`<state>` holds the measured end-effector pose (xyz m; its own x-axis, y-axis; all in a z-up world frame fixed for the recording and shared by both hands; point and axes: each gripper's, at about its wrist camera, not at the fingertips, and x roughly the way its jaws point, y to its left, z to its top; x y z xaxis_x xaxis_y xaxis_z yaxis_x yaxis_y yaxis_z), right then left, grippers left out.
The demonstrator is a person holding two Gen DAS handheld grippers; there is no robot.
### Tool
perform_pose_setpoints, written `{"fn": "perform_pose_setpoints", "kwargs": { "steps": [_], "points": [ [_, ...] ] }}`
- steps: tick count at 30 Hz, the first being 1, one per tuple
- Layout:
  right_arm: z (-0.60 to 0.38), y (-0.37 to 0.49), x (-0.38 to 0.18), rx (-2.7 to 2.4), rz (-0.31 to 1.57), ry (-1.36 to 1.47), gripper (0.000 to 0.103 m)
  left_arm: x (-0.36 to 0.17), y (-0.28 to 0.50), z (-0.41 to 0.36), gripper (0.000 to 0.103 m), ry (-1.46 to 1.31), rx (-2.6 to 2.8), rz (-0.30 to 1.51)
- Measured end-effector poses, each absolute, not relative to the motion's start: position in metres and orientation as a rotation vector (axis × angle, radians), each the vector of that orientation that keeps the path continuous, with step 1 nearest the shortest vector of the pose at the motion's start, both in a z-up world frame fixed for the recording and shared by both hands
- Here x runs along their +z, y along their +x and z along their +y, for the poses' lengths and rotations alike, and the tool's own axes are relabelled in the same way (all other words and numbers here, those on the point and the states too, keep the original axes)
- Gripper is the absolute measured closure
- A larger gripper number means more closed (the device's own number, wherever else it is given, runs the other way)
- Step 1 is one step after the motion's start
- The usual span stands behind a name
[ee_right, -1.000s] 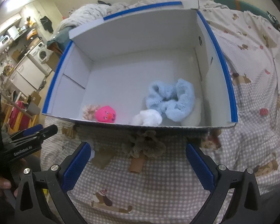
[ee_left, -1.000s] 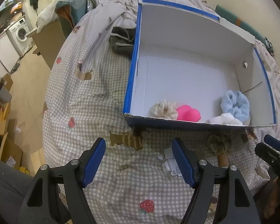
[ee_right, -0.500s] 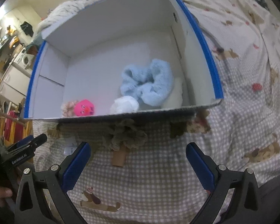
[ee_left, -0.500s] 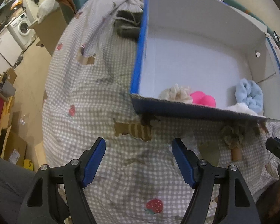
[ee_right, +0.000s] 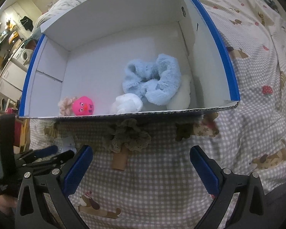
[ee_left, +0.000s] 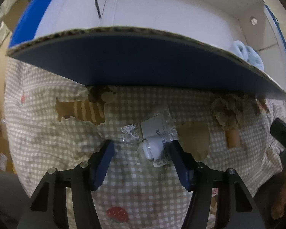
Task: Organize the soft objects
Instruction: 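Lower the left gripper toward the clear plastic packet on the sheet, then grasp the clear plastic packet with the left gripper while the right gripper grasps the orange foam piece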
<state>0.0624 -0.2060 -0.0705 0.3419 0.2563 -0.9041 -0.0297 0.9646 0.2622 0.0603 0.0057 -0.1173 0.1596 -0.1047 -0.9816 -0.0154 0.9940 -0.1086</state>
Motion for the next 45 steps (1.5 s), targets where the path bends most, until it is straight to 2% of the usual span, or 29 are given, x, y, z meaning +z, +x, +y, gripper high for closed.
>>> {"fn": "perform_pose_setpoints", "kwargs": {
  "steps": [3, 5, 7, 9, 11, 13, 16, 18, 19, 20, 21, 23, 33, 36, 37, 38, 41, 42, 44, 45],
  "points": [
    [-0.211, 0.065, -0.071, 0.194, 1.22, 0.243, 0.0, -0.119, 0.064, 0.008, 0.049, -0.116, -0.064, 1.41],
    [-0.215, 0.066, -0.072, 0.192, 1.224, 0.265, 0.0, -0.119, 0.068, 0.01, 0.062, -0.131, -0.065, 1.405],
    [-0.219, 0.065, -0.072, 0.195, 1.222, 0.282, 0.0, -0.117, 0.073, 0.01, 0.084, -0.136, -0.072, 1.401],
    [-0.22, 0.063, -0.072, 0.2, 1.22, 0.281, 0.0, -0.113, 0.074, 0.01, 0.086, -0.141, -0.086, 1.397],
    [-0.216, 0.062, -0.072, 0.203, 1.222, 0.257, 0.0, -0.107, 0.077, 0.011, 0.095, -0.124, -0.087, 1.378],
    [-0.211, 0.061, -0.074, 0.211, 1.231, 0.223, 0.0, -0.099, 0.074, 0.013, 0.099, -0.118, -0.082, 1.357],
    [-0.2, 0.059, -0.078, 0.229, 1.25, 0.177, 0.0, -0.088, 0.069, 0.019, 0.1, -0.122, -0.068, 1.336],
    [-0.193, 0.058, -0.082, 0.253, 1.269, 0.153, 0.008, -0.079, 0.064, 0.025, 0.1, -0.122, -0.059, 1.314],
    [-0.189, 0.057, -0.084, 0.268, 1.281, 0.146, 0.021, -0.074, 0.061, 0.026, 0.1, -0.122, -0.056, 1.3],
    [-0.185, 0.057, -0.087, 0.289, 1.297, 0.138, 0.031, -0.069, 0.058, 0.026, 0.1, -0.119, -0.055, 1.288],
    [-0.181, 0.056, -0.089, 0.309, 1.313, 0.133, 0.036, -0.064, 0.056, 0.027, 0.1, -0.114, -0.053, 1.275],
    [-0.174, 0.057, -0.095, 0.339, 1.34, 0.121, 0.059, -0.056, 0.051, 0.029, 0.1, -0.098, -0.046, 1.241],
    [-0.15, 0.066, -0.122, 0.326, 1.394, 0.078, 0.064, -0.062, 0.044, 0.018, 0.1, -0.084, -0.016, 1.247],
    [-0.145, 0.065, -0.121, 0.329, 1.381, 0.067, 0.076, -0.066, 0.045, 0.025, 0.1, -0.13, -0.011, 1.265],
    [-0.144, 0.065, -0.119, 0.338, 1.377, 0.072, 0.087, -0.069, 0.046, 0.032, 0.1, -0.173, -0.003, 1.277],
    [-0.142, 0.065, -0.117, 0.343, 1.367, 0.071, 0.091, -0.072, 0.047, 0.036, 0.1, -0.206, 0.007, 1.286],
    [-0.139, 0.059, -0.108, 0.383, 1.351, 0.082, 0.096, -0.079, 0.051, 0.055, 0.099, -0.313, 0.039, 1.313],
    [-0.139, 0.056, -0.104, 0.398, 1.351, 0.094, 0.096, -0.08, 0.052, 0.061, 0.097, -0.346, 0.045, 1.317],
    [-0.14, 0.05, -0.096, 0.43, 1.35, 0.134, 0.096, -0.081, 0.053, 0.066, 0.083, -0.382, 0.052, 1.32],
    [-0.141, 0.047, -0.092, 0.451, 1.352, 0.161, 0.096, -0.082, 0.053, 0.068, 0.064, -0.391, 0.057, 1.321]
  ]
}}
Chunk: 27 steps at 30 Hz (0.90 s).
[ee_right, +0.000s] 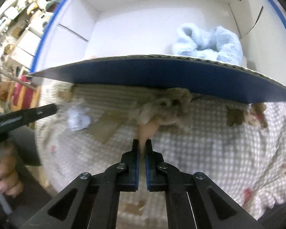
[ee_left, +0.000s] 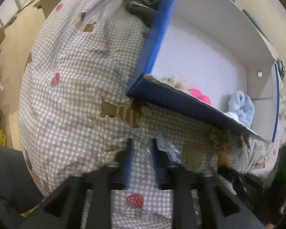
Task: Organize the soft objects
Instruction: 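Grasp the clear plastic packet with the left gripper while the right gripper grasps the orange foam piece, then carry the packet and orange foam piece up and into the box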
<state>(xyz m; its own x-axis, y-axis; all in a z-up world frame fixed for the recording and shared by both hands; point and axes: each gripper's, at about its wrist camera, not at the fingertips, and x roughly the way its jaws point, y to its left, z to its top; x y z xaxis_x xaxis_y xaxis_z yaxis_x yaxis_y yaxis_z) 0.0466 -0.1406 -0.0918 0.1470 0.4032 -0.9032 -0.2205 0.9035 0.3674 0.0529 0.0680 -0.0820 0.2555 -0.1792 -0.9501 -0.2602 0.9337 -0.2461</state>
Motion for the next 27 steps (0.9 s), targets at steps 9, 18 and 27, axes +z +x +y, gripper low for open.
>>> {"fn": "perform_pose_setpoints", "kwargs": {
  "steps": [9, 18, 27],
  "points": [
    [-0.155, 0.024, -0.056, 0.534, 1.272, 0.236, 0.096, -0.109, 0.066, 0.035, 0.038, -0.344, -0.037, 1.422],
    [-0.173, 0.027, -0.053, 0.512, 1.262, 0.255, 0.096, -0.121, 0.075, 0.026, 0.078, -0.222, -0.032, 1.427],
    [-0.163, 0.032, -0.06, 0.507, 1.248, 0.251, 0.096, -0.097, 0.061, 0.025, 0.083, -0.139, -0.001, 1.356]
  ]
}}
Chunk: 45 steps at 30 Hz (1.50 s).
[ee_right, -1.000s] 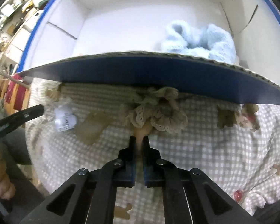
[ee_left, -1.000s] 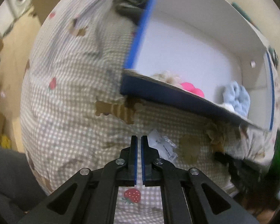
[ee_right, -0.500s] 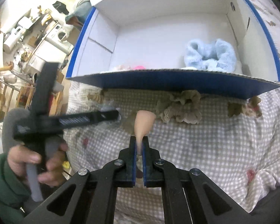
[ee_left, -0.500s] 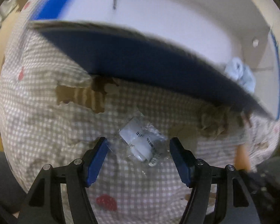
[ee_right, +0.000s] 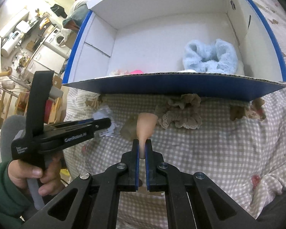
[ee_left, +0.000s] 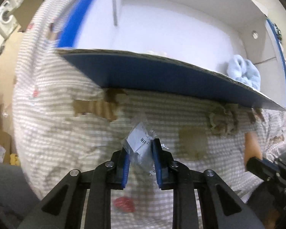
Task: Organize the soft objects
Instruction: 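Carry the packet and orange foam piece up and into the box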
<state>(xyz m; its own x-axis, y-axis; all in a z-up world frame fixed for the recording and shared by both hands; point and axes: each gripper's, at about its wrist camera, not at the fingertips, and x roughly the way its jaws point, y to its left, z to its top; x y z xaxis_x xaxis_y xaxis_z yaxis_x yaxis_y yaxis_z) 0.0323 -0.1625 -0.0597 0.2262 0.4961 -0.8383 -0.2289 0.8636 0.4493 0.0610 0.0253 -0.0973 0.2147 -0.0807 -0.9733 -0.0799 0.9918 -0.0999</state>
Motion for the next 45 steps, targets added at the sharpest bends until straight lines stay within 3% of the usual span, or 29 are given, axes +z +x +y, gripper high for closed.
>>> {"fn": "perform_pose_setpoints", "kwargs": {
  "steps": [12, 19, 33, 45],
  "points": [
    [-0.16, 0.032, -0.057, 0.475, 1.201, 0.196, 0.096, -0.079, 0.043, 0.055, 0.084, -0.093, 0.104, 1.295],
    [-0.165, 0.031, -0.051, 0.452, 1.161, 0.182, 0.096, -0.051, 0.015, 0.037, 0.095, -0.09, 0.116, 1.219],
    [-0.168, 0.024, -0.036, 0.445, 1.112, 0.178, 0.096, -0.03, 0.008, 0.034, 0.097, -0.122, 0.069, 1.137],
    [-0.18, 0.012, 0.026, 0.507, 0.908, 0.194, 0.096, 0.074, -0.002, 0.021, 0.097, -0.051, 0.048, 0.846]
  ]
}}
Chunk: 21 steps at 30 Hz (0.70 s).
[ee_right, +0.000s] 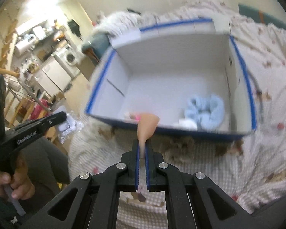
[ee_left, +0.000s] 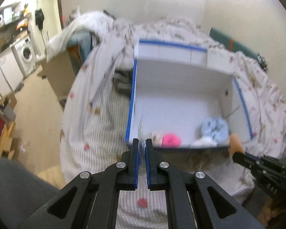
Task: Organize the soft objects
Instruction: 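Carry the packet and orange foam piece up and into the box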
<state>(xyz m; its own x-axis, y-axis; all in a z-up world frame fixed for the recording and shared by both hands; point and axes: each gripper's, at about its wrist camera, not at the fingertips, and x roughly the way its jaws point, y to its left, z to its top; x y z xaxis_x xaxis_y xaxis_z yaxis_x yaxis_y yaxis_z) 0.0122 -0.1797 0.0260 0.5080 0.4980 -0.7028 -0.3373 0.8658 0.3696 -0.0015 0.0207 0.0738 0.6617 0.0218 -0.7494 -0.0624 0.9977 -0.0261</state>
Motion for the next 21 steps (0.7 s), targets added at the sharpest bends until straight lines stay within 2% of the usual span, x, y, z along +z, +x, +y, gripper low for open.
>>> {"fn": "perform_pose_setpoints", "kwargs": {
  "steps": [5, 9, 21],
  "points": [
    [-0.186, 0.026, 0.056, 0.509, 0.833, 0.175, 0.096, 0.106, 0.028, 0.015, 0.097, -0.063, 0.015, 0.788],
    [-0.191, 0.048, 0.06, 0.485, 0.814, 0.161, 0.096, 0.109, 0.059, 0.01, 0.097, -0.056, 0.01, 0.789],
    [-0.202, 0.112, 0.002, 0.412, 0.913, 0.216, 0.096, 0.052, 0.127, -0.018, 0.097, -0.017, -0.007, 0.922]
  ]
}}
